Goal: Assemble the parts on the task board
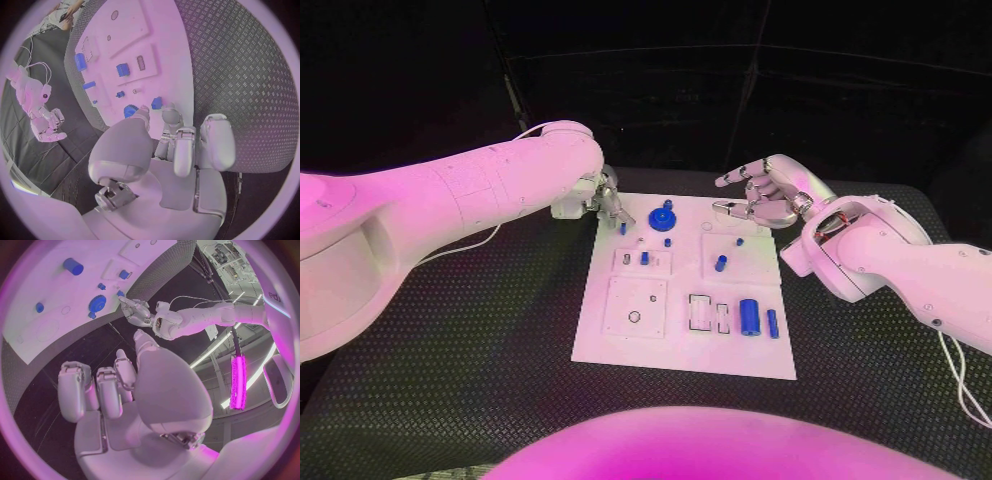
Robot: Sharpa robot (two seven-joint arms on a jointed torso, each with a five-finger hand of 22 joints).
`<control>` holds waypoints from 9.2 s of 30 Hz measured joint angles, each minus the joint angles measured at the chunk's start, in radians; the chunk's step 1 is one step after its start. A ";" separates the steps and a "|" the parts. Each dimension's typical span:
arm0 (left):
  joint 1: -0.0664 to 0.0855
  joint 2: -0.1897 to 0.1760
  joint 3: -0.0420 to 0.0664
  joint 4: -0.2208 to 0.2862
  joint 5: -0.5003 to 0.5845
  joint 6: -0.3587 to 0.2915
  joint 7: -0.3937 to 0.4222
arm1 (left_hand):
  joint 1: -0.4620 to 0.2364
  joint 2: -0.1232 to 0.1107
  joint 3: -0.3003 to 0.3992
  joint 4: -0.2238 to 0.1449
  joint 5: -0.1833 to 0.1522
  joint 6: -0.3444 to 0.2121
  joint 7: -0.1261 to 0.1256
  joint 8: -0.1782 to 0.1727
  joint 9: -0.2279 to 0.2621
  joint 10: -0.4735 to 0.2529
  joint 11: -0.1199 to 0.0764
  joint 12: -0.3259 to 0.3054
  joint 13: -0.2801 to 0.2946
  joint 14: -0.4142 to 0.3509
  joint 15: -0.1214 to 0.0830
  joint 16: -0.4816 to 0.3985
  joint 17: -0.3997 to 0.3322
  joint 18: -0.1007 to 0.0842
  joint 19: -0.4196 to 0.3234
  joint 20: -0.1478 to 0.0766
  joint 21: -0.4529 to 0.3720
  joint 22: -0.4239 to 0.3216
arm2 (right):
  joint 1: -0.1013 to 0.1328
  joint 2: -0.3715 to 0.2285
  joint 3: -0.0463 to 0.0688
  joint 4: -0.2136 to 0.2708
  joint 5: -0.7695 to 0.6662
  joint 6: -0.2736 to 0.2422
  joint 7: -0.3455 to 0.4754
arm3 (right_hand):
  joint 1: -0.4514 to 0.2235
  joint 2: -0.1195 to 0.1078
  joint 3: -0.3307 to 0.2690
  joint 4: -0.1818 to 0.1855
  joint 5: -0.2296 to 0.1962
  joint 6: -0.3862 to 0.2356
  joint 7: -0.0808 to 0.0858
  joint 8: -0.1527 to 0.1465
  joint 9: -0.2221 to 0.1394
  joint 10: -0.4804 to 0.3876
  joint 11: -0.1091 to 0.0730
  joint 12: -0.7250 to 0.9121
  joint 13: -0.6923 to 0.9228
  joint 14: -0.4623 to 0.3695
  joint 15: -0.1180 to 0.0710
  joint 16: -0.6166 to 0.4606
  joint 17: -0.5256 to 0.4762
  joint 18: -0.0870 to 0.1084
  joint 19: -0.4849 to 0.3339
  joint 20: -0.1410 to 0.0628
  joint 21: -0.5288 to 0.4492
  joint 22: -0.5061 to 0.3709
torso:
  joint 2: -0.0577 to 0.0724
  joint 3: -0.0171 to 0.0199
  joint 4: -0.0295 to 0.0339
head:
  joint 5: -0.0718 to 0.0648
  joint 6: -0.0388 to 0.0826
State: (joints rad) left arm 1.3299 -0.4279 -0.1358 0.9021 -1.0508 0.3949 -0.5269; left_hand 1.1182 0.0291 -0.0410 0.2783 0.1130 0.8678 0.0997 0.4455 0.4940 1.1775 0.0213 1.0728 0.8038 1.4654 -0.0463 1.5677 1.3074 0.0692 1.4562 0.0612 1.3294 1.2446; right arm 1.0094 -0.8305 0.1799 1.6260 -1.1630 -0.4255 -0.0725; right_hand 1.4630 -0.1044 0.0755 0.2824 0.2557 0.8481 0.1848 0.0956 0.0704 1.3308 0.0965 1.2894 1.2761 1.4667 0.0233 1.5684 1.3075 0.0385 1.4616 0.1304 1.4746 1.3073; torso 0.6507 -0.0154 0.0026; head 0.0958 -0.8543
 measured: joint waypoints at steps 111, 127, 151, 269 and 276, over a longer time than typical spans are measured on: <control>-0.011 0.085 0.000 -0.086 0.007 0.011 -0.002 | -0.004 0.038 -0.099 0.006 -0.046 0.049 -0.025 0.068 -0.027 0.043 -0.021 0.061 0.051 0.000 -0.007 0.000 0.000 0.000 0.007 -0.007 0.004 0.031 | 0.000 0.006 0.000 -0.010 0.005 0.015 -0.001 | 0.000 0.000 0.000 0.000 0.007 -0.004 0.004 0.000 0.000 0.000 0.000 0.000 0.000 0.000 0.000 -0.003 0.000 0.000 0.000 0.000 0.000 0.000 | 0.001 -0.0001 -0.0008 | -0.005 0.002; -0.021 0.111 0.000 -0.120 -0.009 0.038 -0.005 | -0.004 0.038 -0.104 0.001 -0.046 0.057 -0.032 0.082 -0.022 0.047 -0.025 0.069 0.058 0.000 -0.015 0.000 0.000 0.000 0.009 -0.009 0.008 0.034 | 0.000 0.009 0.000 -0.011 0.005 0.020 -0.003 | 0.000 0.000 0.000 0.000 0.007 -0.004 0.004 0.000 0.000 0.000 0.000 0.000 0.000 0.000 0.000 -0.003 0.000 0.000 0.000 0.000 0.000 0.000 | 0.001 -0.0002 -0.0008 | -0.006 -0.002; -0.030 0.135 0.001 -0.152 -0.034 0.049 -0.007 | 0.023 0.065 -0.110 -0.005 -0.046 0.064 -0.039 0.124 -0.008 0.063 -0.034 0.087 0.080 0.000 -0.022 0.000 0.000 0.000 0.009 -0.016 0.016 0.045 | 0.000 0.011 0.000 -0.012 0.005 0.022 -0.005 | 0.000 0.000 0.000 0.000 0.007 -0.004 0.004 0.000 0.000 0.000 0.000 0.000 0.000 0.000 0.000 -0.003 0.000 0.000 0.000 0.000 0.000 0.000 | 0.000 0.0003 -0.0002 | -0.009 -0.006; -0.031 0.020 0.002 -0.013 -0.021 -0.099 -0.006 | -0.123 -0.125 0.433 -0.188 -0.035 -0.031 -0.008 0.152 -0.088 0.007 -0.007 0.073 0.000 0.000 -0.007 0.000 0.000 0.000 0.001 -0.008 -0.012 0.050 | 0.000 0.014 0.000 -0.029 0.005 0.034 -0.002 | -0.004 0.004 -0.002 0.002 0.012 -0.004 0.004 0.000 0.000 0.000 0.000 0.000 -0.001 0.000 0.000 -0.003 0.000 0.000 0.000 0.000 0.000 0.000 | 0.000 0.0005 0.0000 | 0.003 -0.004; -0.031 0.019 0.002 -0.013 -0.021 -0.104 -0.006 | -0.123 -0.125 0.360 -0.162 -0.035 -0.031 -0.008 0.152 -0.093 0.007 -0.007 0.078 0.001 0.000 -0.007 0.000 0.000 0.000 0.001 -0.008 -0.015 0.051 | 0.000 0.014 0.000 -0.031 0.005 0.034 -0.002 | -0.004 0.004 -0.002 0.002 0.012 -0.004 0.004 0.000 0.000 0.000 0.000 0.000 -0.001 0.000 0.000 -0.003 0.000 0.000 0.000 0.000 0.000 0.000 | 0.000 0.0001 0.0000 | 0.002 -0.004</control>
State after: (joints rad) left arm 1.2985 -0.4093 -0.1337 0.8894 -1.0718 0.2905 -0.5329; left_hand 0.9954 -0.0956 0.3189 0.1162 0.0778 0.8367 0.0915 0.5976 0.4015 1.1841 0.0142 1.1503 0.8048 1.4654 -0.0534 1.5677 1.3074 0.0692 1.4569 0.0532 1.3139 1.2957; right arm 1.0091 -0.8164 0.1797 1.5954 -1.1578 -0.3918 -0.0749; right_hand 1.4593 -0.1007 0.0734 0.2845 0.2673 0.8444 0.1885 0.0956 0.0704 1.3308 0.0965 1.2894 1.2753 1.4667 0.0232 1.5651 1.3073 0.0386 1.4616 0.1304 1.4746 1.3073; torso 0.6509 -0.0153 0.0026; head 0.0978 -0.8587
